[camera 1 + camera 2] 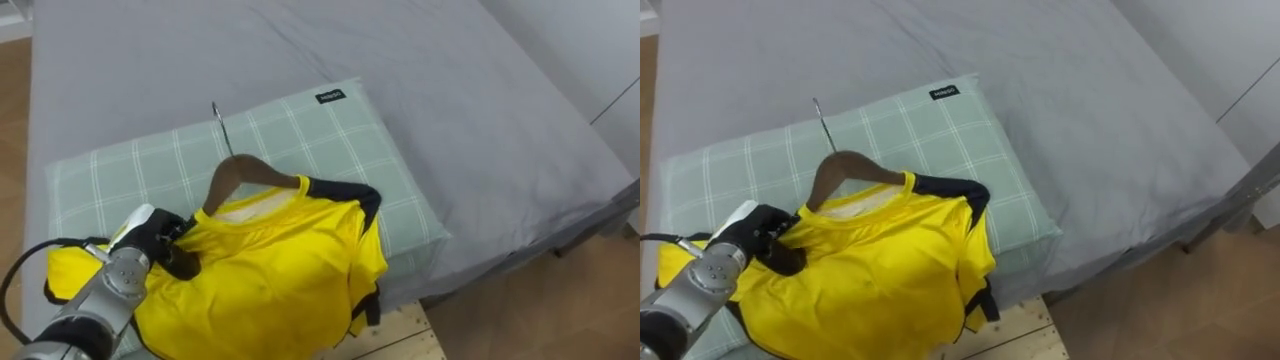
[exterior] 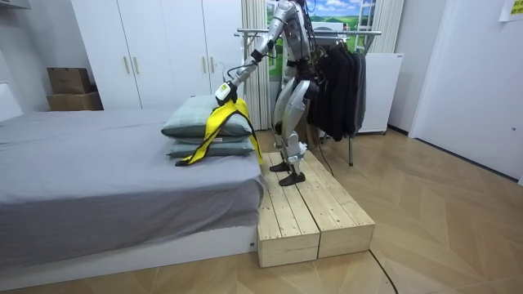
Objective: Hang clothes
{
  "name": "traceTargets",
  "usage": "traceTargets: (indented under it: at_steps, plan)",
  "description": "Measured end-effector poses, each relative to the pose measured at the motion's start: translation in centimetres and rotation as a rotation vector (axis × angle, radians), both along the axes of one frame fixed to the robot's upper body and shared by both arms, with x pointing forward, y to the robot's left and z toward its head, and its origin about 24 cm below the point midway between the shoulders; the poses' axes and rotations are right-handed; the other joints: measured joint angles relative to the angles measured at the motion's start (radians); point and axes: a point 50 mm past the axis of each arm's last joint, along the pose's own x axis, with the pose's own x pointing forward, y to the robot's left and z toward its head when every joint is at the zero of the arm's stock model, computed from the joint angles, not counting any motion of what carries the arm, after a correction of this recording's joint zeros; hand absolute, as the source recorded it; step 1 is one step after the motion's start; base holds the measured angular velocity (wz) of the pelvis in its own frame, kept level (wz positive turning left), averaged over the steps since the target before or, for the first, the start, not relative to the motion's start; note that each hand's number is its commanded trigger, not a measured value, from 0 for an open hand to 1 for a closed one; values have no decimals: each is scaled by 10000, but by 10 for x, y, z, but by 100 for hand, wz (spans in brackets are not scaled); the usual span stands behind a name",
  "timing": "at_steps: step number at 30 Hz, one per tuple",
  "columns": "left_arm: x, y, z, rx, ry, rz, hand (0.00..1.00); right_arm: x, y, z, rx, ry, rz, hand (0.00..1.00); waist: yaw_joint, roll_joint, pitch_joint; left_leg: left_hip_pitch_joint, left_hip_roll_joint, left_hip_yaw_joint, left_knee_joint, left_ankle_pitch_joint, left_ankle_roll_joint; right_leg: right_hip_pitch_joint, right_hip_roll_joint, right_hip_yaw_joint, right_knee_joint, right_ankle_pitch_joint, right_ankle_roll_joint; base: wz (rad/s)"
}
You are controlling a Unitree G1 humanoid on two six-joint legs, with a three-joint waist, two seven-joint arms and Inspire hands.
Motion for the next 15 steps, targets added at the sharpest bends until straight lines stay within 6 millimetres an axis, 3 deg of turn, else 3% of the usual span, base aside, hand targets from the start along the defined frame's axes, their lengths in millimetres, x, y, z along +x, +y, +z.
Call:
traceTargets:
  at_steps: [15]
  plan:
    - [0,-2,-1,-758,-158,166,100,-2,1,-1,174,19,-202,0,34,-49,-14,-55,16,-16,22,-7,9,-20,-4,-34,-36,2,8,0]
